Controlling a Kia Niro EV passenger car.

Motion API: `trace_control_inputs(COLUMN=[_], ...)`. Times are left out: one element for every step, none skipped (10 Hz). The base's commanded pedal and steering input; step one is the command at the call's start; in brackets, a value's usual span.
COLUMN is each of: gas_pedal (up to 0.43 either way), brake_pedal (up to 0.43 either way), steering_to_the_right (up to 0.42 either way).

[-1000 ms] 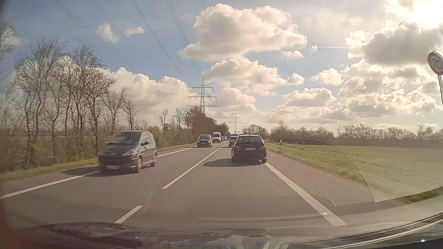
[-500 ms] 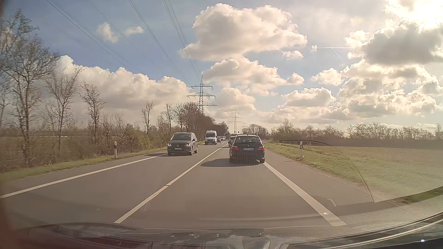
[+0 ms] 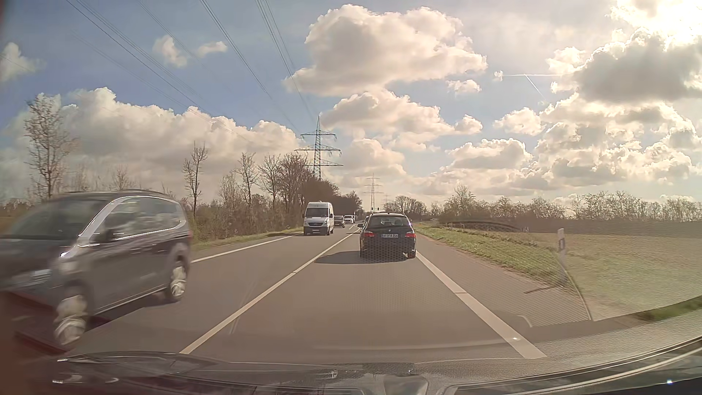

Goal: Follow the waypoints while adhering to traffic rules and regulations

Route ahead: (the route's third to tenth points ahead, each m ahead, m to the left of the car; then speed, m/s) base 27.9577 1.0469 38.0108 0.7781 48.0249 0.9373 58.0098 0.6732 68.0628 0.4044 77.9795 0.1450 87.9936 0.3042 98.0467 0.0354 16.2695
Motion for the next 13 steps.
trace_control_inputs(gas_pedal=[0.177, 0.177, 0.177, 0.177, 0.177, 0.177, 0.177, 0.177, 0.177, 0.177, 0.177, 0.177, 0.177], brake_pedal=[0.000, 0.000, 0.000, 0.000, 0.000, 0.000, 0.000, 0.000, 0.000, 0.000, 0.000, 0.000, 0.000], steering_to_the_right=[0.000, 0.000, 0.000, 0.000, 0.000, 0.000, 0.000, 0.000, 0.000, 0.000, 0.000, 0.000, 0.000])
